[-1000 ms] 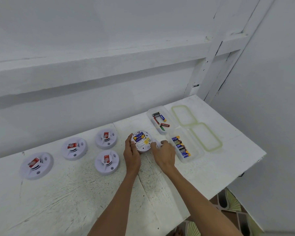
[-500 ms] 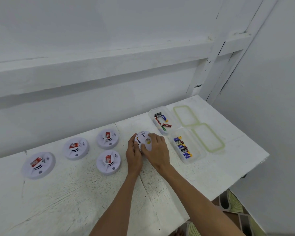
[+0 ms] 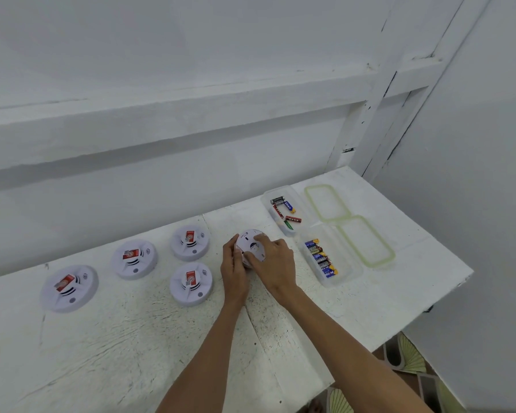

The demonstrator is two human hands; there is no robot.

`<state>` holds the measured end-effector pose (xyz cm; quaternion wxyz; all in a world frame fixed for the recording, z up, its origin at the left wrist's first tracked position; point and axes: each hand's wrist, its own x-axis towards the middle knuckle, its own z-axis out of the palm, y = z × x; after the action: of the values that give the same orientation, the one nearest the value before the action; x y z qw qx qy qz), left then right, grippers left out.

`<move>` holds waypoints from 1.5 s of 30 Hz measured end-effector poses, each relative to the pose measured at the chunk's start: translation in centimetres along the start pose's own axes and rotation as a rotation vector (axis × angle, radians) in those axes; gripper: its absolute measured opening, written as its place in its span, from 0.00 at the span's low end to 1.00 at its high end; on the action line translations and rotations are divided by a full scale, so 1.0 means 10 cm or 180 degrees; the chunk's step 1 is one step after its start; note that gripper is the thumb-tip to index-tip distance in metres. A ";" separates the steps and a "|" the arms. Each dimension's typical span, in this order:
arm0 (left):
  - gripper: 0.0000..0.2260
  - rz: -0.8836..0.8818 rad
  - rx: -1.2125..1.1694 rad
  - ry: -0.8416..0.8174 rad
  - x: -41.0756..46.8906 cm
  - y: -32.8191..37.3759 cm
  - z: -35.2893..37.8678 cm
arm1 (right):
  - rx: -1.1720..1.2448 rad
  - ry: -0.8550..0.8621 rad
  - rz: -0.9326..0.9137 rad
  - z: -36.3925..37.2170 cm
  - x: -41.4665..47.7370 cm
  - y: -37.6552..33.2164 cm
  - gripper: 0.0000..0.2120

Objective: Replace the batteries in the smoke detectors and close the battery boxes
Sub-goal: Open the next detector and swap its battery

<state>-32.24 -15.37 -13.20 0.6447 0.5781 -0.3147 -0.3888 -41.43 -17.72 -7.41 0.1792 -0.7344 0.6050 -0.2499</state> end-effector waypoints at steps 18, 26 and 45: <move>0.12 0.0009 0.0213 0.0306 -0.02 0.07 0.03 | 0.0893 0.0216 -0.0063 0.18 -0.24 0.37 0.38; 0.09 -0.0069 0.0306 0.0268 0.03 0.03 0.05 | 0.1405 0.0092 0.0180 0.18 -0.27 0.49 0.32; 0.06 -0.0058 0.0145 0.0302 0.02 0.08 0.04 | 0.1433 0.0111 0.0179 0.26 -0.28 0.51 0.31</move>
<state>-32.41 -15.71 -12.40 0.6420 0.6132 -0.2872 -0.3596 -44.38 -16.14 -12.84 0.3350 -0.6543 0.5572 -0.3862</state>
